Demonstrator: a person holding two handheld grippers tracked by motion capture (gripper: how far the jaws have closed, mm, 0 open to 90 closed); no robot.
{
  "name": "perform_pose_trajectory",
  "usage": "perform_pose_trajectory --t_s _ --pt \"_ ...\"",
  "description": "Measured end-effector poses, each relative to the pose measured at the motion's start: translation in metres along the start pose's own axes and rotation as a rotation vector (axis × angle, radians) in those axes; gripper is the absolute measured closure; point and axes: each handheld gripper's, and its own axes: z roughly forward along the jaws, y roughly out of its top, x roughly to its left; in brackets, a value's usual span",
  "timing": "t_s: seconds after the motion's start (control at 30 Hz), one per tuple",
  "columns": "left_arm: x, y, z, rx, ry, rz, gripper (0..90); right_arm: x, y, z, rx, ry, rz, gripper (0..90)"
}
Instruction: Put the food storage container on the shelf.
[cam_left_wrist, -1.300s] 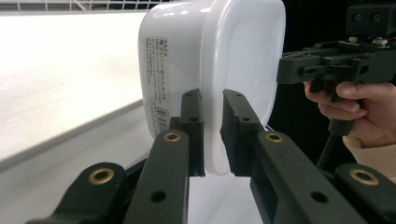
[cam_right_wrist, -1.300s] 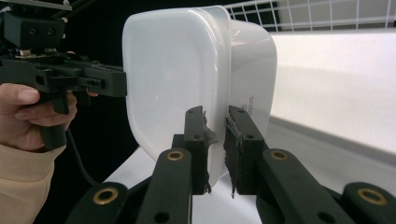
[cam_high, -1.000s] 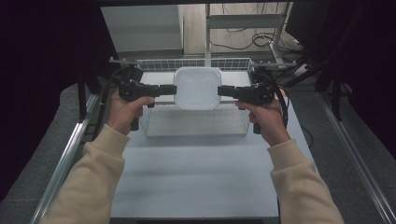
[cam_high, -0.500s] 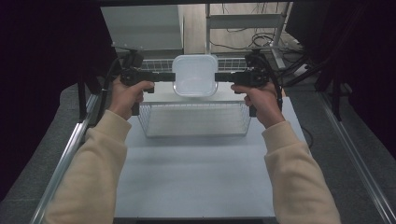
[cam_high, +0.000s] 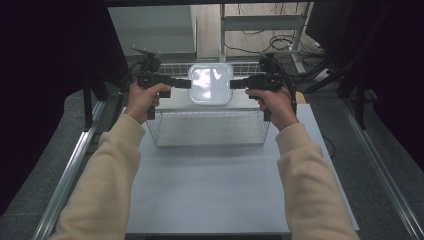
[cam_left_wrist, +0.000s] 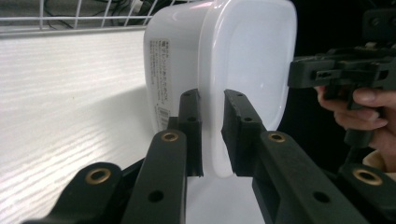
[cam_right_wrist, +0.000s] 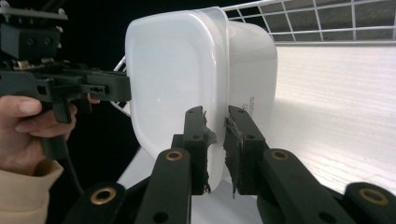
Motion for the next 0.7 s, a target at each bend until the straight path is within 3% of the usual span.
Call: perform_pose_trajectory --t_s 0.23,0.43,0.63,0.7 --pt "0.014 0.01 0.009 -0.007 -0.021 -0.069 73.4 -0.016 0.009 0.012 -0.005 0.02 0.088 73.8" --pt "0.03 0.016 0.017 -0.033 -0.069 -0.169 71.8 -0.025 0.016 0.02 0.0 0.033 0.149 71.0" --pt "0.035 0.015 0.021 -0.049 -0.069 -0.196 69.8 -0.031 0.017 0.024 -0.021 0.048 0.198 67.7" --pt "0.035 0.014 0.024 -0.051 -0.053 -0.191 67.0 -0.032 0.016 0.026 -0.02 0.043 0.204 62.3"
